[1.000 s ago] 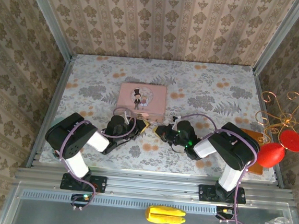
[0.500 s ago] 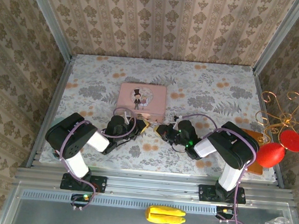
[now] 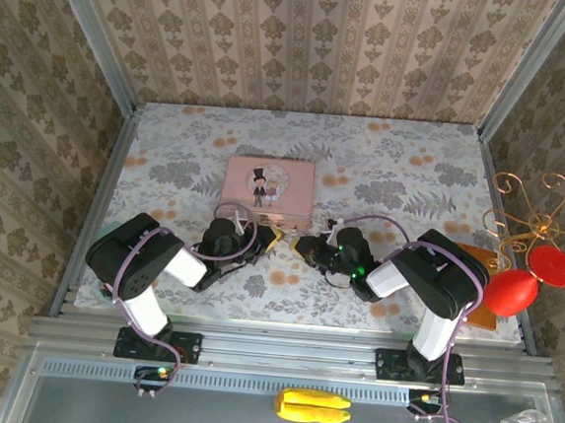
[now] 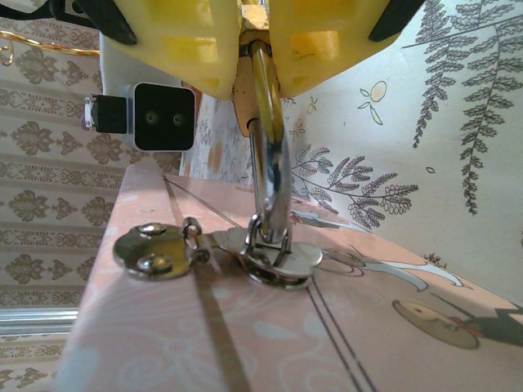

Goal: Unlock the padlock with the key

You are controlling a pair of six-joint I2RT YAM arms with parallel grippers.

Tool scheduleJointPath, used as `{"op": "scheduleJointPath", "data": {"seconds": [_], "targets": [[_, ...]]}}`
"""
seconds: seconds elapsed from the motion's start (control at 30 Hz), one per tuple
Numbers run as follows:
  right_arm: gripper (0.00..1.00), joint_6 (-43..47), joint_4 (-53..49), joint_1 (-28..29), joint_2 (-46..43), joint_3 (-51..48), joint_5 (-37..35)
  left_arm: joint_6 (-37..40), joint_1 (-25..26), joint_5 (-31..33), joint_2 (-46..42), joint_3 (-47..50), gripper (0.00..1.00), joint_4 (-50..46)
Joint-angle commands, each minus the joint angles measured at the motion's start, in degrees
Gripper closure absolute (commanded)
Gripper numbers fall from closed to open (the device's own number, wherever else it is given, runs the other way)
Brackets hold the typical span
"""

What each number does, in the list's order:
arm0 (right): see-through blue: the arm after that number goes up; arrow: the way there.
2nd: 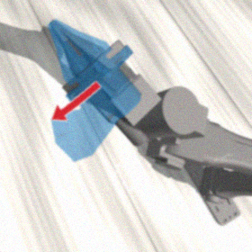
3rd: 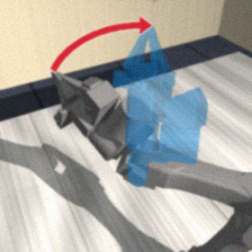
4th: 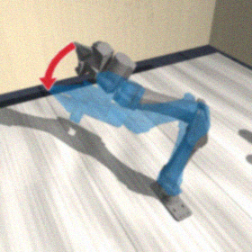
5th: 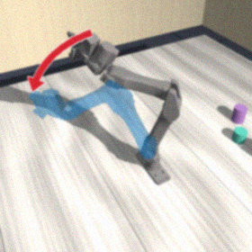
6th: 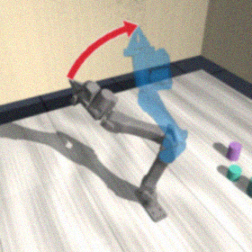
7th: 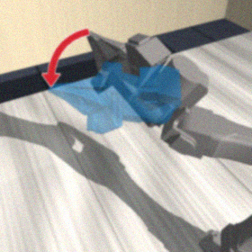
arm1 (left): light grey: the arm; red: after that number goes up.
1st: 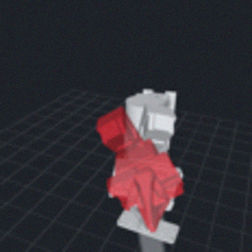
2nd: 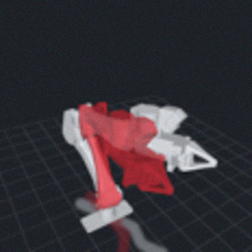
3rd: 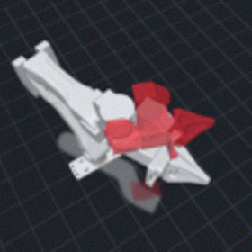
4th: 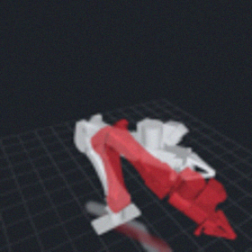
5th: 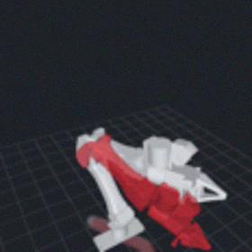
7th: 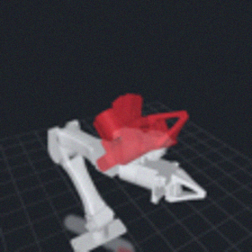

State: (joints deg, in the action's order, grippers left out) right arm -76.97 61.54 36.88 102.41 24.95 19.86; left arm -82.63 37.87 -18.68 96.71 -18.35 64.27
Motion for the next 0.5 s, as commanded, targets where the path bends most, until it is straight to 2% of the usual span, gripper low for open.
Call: {"op": "scheduleJointPath", "data": {"seconds": [0.0,0.47], "targets": [[1.0,-0.55,2.14,-0.32,0.71,-0.51,1.07,0.38,0.82,-0.92,-0.16,-0.63,1.0,6.66],[1.0,-1.84,3.79,-0.91,2.95,-0.72,1.56,-0.03,1.32,-0.84,-0.54,-0.3,1.0,7.87]]}}
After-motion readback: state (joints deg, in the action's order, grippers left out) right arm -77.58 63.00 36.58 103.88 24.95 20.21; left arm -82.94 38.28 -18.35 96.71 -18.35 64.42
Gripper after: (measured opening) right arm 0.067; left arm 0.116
